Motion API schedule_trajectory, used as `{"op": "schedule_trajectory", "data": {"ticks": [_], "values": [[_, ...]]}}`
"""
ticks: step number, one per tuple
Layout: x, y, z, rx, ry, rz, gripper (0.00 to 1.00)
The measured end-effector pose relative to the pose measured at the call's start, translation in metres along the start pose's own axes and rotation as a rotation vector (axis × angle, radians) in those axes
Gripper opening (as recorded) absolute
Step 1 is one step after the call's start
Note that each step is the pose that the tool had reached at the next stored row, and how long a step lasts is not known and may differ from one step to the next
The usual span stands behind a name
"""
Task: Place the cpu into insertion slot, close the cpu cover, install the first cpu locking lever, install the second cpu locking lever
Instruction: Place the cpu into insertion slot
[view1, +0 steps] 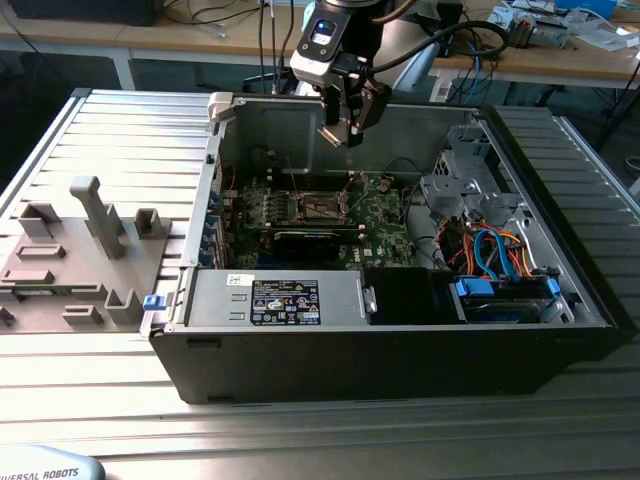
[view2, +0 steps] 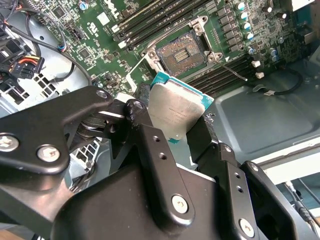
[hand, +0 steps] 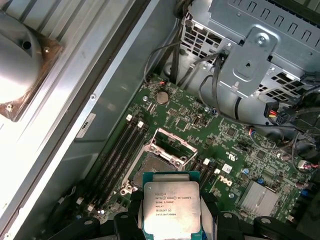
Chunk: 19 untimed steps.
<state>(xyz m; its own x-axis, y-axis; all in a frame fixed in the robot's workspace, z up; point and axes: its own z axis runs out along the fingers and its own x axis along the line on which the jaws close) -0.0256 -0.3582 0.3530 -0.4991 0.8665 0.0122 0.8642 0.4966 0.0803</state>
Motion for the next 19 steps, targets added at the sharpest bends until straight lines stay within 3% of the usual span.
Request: {"op": "schedule_trajectory", "data": {"ticks": [19], "values": [[0.0, 0.0, 0.0, 0.0012, -0.0046, 0.026, 0.54]]}}
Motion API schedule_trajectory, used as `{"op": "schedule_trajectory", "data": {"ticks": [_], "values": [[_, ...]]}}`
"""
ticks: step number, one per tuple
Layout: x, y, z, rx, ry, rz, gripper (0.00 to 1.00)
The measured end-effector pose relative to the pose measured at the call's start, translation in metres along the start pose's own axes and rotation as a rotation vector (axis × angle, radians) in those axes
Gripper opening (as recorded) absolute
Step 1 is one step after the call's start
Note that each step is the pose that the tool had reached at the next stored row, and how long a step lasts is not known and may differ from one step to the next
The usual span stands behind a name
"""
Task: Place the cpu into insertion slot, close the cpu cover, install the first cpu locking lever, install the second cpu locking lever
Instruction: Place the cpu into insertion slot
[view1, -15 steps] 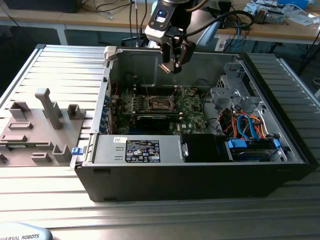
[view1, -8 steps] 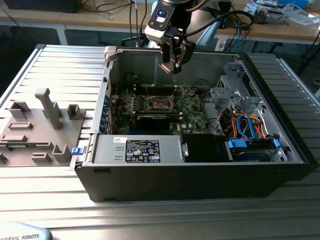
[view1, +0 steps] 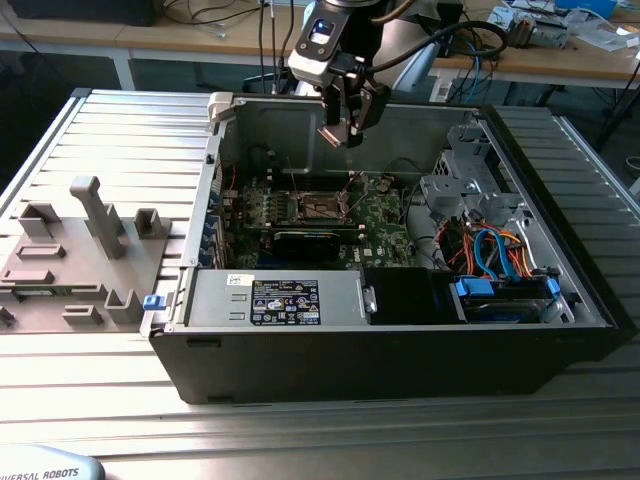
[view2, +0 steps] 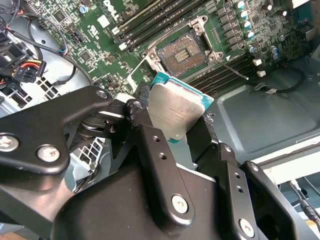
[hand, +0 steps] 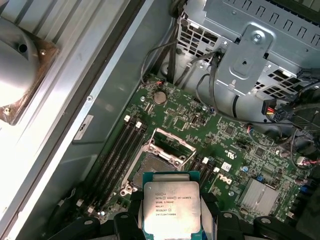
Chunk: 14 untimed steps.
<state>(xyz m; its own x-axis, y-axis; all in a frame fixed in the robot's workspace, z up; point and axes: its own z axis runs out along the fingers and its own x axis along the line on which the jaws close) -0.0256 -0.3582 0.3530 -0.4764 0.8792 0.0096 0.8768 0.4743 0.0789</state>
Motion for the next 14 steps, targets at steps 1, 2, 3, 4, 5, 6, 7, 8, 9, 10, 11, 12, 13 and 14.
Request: {"op": "schedule_trajectory", "data": {"ticks": [1, 2, 3, 4, 5, 6, 7, 8, 9, 10, 11, 12, 13, 14], "values": [[0.0, 0.0, 0.0, 0.0001, -0.0004, 0.002, 0.54], [0.0, 0.0, 0.0, 0.0002, -0.0006, 0.003, 0.54], [0.0, 0.0, 0.0, 0.0003, -0.0009, 0.004, 0.54], [0.0, 0.0, 0.0, 0.0003, -0.0011, 0.005, 0.54], [0.0, 0.0, 0.0, 0.0004, -0.0013, 0.006, 0.54], [0.0, 0.0, 0.0, 0.0006, -0.0016, 0.007, 0.54], [0.0, 0.0, 0.0, 0.0006, -0.0018, 0.008, 0.54], [0.0, 0.0, 0.0, 0.0006, -0.0019, 0.009, 0.54], [0.0, 0.0, 0.0, 0.0006, -0.0022, 0.011, 0.54], [0.0, 0.0, 0.0, 0.0007, -0.0024, 0.012, 0.54], [0.0, 0.0, 0.0, 0.0007, -0.0026, 0.013, 0.54], [0.0, 0.0, 0.0, 0.0008, -0.0028, 0.014, 0.54], [0.0, 0.0, 0.0, 0.0008, -0.003, 0.015, 0.54], [0.0, 0.0, 0.0, 0.0008, -0.0032, 0.016, 0.54]]}}
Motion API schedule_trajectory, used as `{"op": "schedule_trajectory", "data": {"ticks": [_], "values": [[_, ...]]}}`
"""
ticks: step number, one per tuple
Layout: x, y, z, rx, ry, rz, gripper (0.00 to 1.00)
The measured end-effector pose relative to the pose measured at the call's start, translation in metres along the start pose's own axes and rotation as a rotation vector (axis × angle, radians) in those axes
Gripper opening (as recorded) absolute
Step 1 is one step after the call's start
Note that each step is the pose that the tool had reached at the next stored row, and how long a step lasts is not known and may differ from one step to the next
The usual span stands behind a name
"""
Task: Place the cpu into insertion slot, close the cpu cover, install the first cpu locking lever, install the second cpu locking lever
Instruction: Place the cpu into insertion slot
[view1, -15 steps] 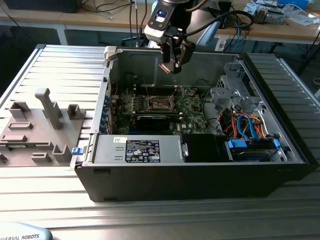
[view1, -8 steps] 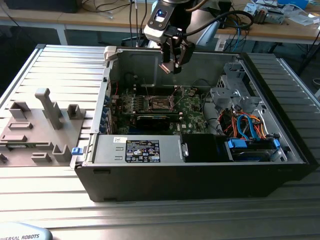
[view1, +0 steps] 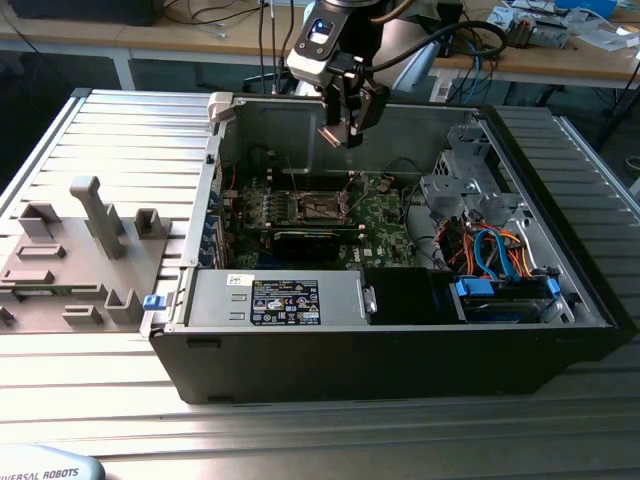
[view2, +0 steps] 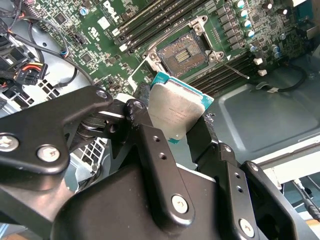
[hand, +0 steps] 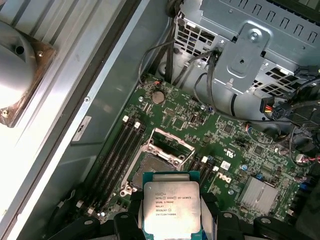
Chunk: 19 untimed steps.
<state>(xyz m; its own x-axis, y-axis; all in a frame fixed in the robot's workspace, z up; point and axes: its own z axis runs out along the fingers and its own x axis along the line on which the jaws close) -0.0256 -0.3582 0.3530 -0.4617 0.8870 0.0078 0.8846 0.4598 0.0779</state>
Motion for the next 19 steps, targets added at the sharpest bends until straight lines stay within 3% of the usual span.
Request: {"op": "schedule_trajectory", "data": {"ticks": [19], "values": [[0.0, 0.0, 0.0001, 0.0004, -0.0025, 0.02, 0.54]]}}
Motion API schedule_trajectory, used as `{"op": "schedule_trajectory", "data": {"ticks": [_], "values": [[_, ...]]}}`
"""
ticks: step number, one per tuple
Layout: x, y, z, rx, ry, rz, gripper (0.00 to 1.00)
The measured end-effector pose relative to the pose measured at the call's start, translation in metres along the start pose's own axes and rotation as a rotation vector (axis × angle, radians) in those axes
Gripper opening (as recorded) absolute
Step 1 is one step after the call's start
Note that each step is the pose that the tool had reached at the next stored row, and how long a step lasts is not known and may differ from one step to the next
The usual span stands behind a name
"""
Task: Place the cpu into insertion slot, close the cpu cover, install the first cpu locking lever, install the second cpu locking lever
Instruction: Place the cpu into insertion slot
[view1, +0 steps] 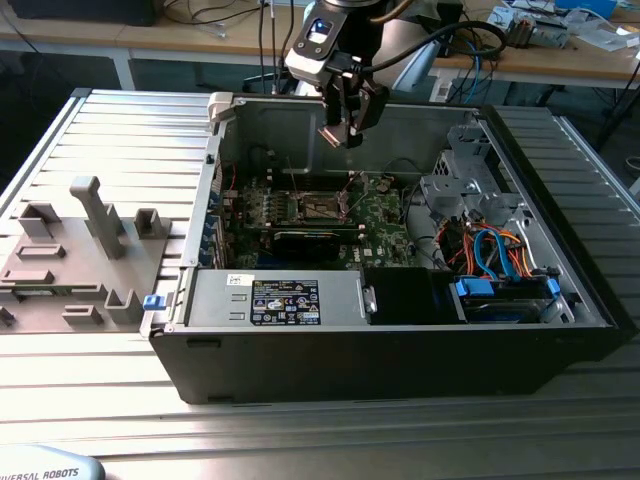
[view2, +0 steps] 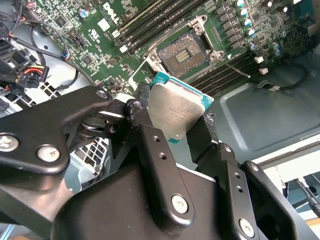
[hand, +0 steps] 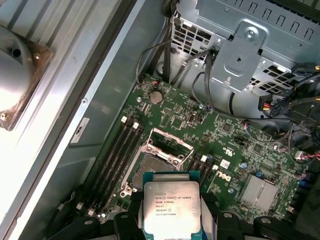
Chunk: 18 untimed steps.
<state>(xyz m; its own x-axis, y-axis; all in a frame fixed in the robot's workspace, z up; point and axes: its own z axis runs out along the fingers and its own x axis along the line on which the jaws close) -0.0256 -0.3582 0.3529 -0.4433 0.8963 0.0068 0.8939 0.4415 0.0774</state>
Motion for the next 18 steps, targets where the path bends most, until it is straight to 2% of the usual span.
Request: {"op": "schedule_trajectory", "data": {"ticks": [18], "values": [[0.0, 0.0, 0.0001, 0.0, -0.002, 0.022, 0.54]]}}
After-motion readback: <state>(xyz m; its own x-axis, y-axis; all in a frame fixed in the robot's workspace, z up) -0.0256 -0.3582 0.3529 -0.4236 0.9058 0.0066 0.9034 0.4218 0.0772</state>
